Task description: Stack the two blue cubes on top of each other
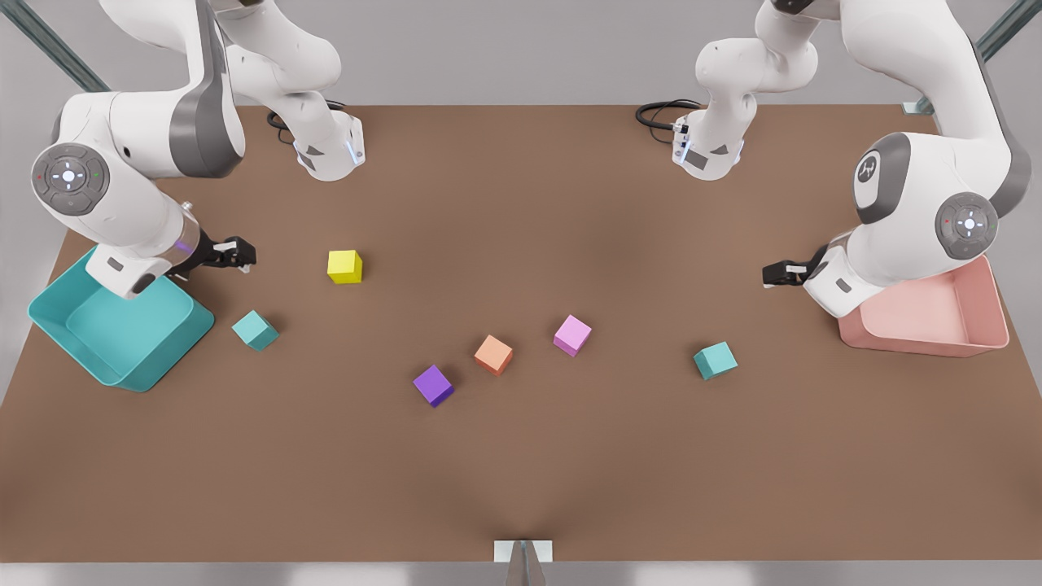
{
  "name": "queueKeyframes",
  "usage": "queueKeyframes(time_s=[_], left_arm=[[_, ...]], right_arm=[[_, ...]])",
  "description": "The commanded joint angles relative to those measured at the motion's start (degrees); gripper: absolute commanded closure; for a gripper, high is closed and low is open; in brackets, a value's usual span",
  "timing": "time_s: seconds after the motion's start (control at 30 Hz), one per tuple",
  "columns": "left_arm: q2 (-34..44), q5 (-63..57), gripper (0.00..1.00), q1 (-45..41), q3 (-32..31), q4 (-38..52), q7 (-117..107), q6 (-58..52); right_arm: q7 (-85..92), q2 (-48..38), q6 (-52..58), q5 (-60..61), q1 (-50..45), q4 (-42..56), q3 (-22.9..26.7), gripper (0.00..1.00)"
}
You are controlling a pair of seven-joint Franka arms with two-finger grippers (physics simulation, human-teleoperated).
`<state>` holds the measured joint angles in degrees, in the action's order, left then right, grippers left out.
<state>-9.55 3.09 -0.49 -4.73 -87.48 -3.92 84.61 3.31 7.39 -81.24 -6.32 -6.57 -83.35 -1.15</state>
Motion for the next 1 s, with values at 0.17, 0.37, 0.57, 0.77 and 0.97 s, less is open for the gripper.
queueKeyframes(time_s=[0.17,0.37,0.57,0.77,0.97], left_arm=[[0.1,0.0,0.0,0.0,0.0,0.0,-0.2,0.0],[-0.6,0.0,0.0,0.0,0.0,0.1,0.0,-0.1],[-1.1,-0.1,0.0,0.2,0.0,0.0,0.0,-0.1],[-1.9,-0.1,0.0,0.3,0.0,0.1,0.0,-0.1],[-2.0,-0.1,0.0,0.3,0.1,0.0,0.0,-0.1]], right_arm=[[-2.0,9.5,-0.6,-1.0,2.0,1.7,0.1,0.0],[-26.6,15.6,0.9,11.4,10.8,-3.2,3.0,0.0],[-26.6,11.5,-33.0,11.7,10.0,-24.1,4.9,0.0],[-24.9,12.6,-46.5,15.5,10.1,-27.4,7.4,0.0],[-25.0,11.4,-54.6,18.4,10.1,-34.2,9.5,0.0]])
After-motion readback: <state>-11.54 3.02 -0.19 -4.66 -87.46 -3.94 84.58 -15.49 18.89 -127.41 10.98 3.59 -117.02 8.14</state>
